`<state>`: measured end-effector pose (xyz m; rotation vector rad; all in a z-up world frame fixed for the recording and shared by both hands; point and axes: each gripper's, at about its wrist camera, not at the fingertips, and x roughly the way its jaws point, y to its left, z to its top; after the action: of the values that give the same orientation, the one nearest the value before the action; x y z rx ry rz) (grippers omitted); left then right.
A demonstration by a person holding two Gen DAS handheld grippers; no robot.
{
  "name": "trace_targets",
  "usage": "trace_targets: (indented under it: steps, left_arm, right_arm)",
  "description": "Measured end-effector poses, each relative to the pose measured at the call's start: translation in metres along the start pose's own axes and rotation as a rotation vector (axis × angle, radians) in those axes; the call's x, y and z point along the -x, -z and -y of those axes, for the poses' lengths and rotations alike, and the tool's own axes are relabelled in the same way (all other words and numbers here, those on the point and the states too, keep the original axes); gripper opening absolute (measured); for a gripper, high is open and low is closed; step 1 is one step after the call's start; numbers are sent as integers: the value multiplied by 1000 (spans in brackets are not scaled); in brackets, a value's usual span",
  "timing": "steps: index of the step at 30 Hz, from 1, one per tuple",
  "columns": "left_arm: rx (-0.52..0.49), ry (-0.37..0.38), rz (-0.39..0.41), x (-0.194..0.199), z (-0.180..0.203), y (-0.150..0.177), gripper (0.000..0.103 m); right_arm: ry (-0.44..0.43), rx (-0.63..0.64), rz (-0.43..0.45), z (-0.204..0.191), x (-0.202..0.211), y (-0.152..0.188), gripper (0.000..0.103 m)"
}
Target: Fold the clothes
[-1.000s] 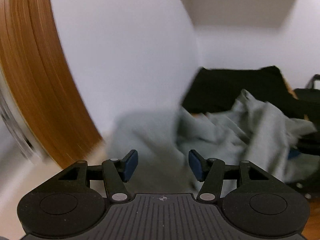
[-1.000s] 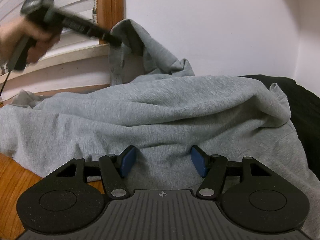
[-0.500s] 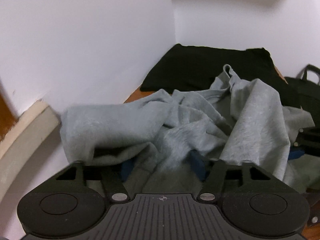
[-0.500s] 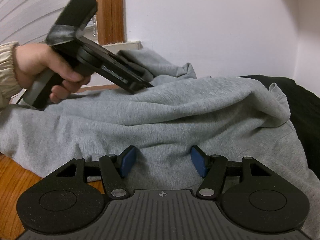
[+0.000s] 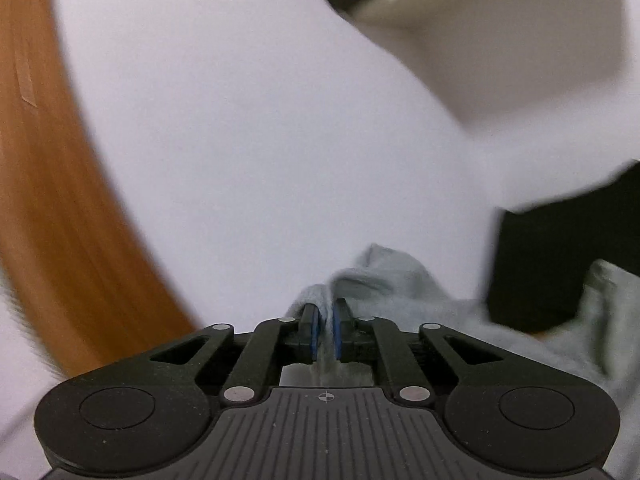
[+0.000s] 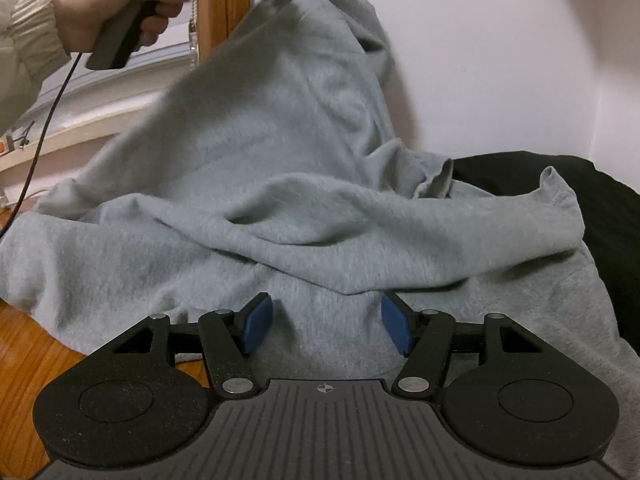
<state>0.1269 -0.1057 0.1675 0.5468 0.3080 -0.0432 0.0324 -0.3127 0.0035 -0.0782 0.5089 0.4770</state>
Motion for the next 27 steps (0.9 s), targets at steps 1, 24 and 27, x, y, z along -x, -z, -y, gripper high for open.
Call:
trace_targets:
  steps: [1, 24, 27]
  left_arm:
    - [-8, 27, -14, 0, 3, 4, 27]
    - [147, 144, -217, 109, -38, 178, 79]
    - [167, 105, -240, 121, -46, 195, 79]
  right_arm:
    - [1, -1, 1, 1, 1, 1, 61]
    - [1, 95, -126, 0, 48, 8, 24]
    - [42, 157, -163, -5, 51, 5, 10]
